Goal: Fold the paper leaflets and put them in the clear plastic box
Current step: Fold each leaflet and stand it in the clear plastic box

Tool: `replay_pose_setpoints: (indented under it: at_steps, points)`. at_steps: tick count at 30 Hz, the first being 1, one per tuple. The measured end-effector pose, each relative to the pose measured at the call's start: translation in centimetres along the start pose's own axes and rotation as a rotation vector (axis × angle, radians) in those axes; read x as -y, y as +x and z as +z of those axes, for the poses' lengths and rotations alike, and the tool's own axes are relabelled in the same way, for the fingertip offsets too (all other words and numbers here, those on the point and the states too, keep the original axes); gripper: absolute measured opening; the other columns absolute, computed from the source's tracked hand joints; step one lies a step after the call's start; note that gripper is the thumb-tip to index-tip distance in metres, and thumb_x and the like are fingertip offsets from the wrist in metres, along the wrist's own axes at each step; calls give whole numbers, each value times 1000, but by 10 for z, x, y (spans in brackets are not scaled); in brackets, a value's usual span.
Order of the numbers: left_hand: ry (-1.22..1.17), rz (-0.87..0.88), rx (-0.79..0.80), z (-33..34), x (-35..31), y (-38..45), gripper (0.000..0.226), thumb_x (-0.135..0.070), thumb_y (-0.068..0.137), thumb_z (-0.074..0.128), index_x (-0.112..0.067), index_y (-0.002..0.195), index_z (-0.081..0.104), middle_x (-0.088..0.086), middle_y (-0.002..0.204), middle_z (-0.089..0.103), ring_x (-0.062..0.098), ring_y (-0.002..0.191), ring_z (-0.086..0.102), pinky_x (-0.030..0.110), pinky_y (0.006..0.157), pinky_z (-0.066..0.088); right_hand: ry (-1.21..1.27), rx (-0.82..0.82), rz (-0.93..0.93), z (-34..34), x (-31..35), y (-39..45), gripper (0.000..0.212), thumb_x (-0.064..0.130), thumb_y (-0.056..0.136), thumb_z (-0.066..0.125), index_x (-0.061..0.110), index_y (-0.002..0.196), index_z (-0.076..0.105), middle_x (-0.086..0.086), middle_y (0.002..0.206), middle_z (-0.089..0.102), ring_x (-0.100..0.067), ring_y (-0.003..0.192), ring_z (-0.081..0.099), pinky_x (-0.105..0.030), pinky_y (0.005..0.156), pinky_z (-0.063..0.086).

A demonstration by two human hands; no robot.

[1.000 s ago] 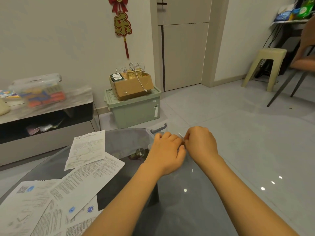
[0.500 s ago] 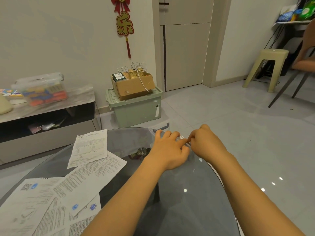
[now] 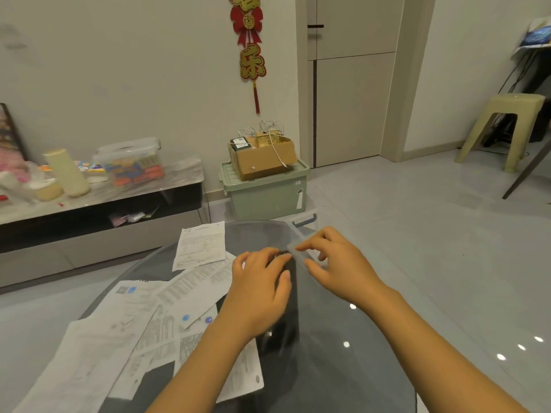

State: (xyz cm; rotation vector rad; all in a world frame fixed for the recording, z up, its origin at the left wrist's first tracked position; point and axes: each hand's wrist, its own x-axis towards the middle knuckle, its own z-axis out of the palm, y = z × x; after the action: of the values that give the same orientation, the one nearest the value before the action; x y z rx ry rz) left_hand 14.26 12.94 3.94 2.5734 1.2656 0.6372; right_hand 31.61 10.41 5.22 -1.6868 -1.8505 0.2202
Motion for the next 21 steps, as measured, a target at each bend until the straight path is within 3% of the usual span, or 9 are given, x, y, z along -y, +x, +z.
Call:
replay_pose_setpoints:
  at_steps: [3,7,14,18,21]
  points:
    - [24,-99,41,-17,8,-37,54,-47,91,16,-34,136,42,-16,137,38,5,130,29,29,113,9,6,73,-106,10,19,-12,27,28,90,59,28,118,61,14,102,43,0,83,43,-20,82,44]
    - [94,-287,228,-32,23,-88,44,-46,98,31,-35,140,34,-13,145,30,12,132,27,31,112,17,-62,228,-220,31,37,-29,31,34,91,56,31,121,58,10,112,46,0,87,41,-22,80,44]
    - [133,-370,520,-24,54,-133,67,-48,87,53,-36,146,23,-10,155,13,20,141,18,36,116,21,-130,397,-303,57,43,-40,34,39,90,56,34,123,56,9,112,45,-2,88,40,-20,77,40]
    - [84,-344,527,-18,58,-132,67,-42,87,56,-35,146,25,-11,155,13,16,141,20,36,115,25,-160,512,-335,66,42,-41,40,44,86,60,33,125,56,12,121,47,-5,104,44,-20,86,39]
    - [77,-275,464,-14,58,-125,57,-34,91,51,-32,144,31,-12,154,19,9,140,22,28,114,23,-191,610,-382,74,41,-41,50,50,80,64,32,127,55,13,130,48,-10,118,42,-24,97,37]
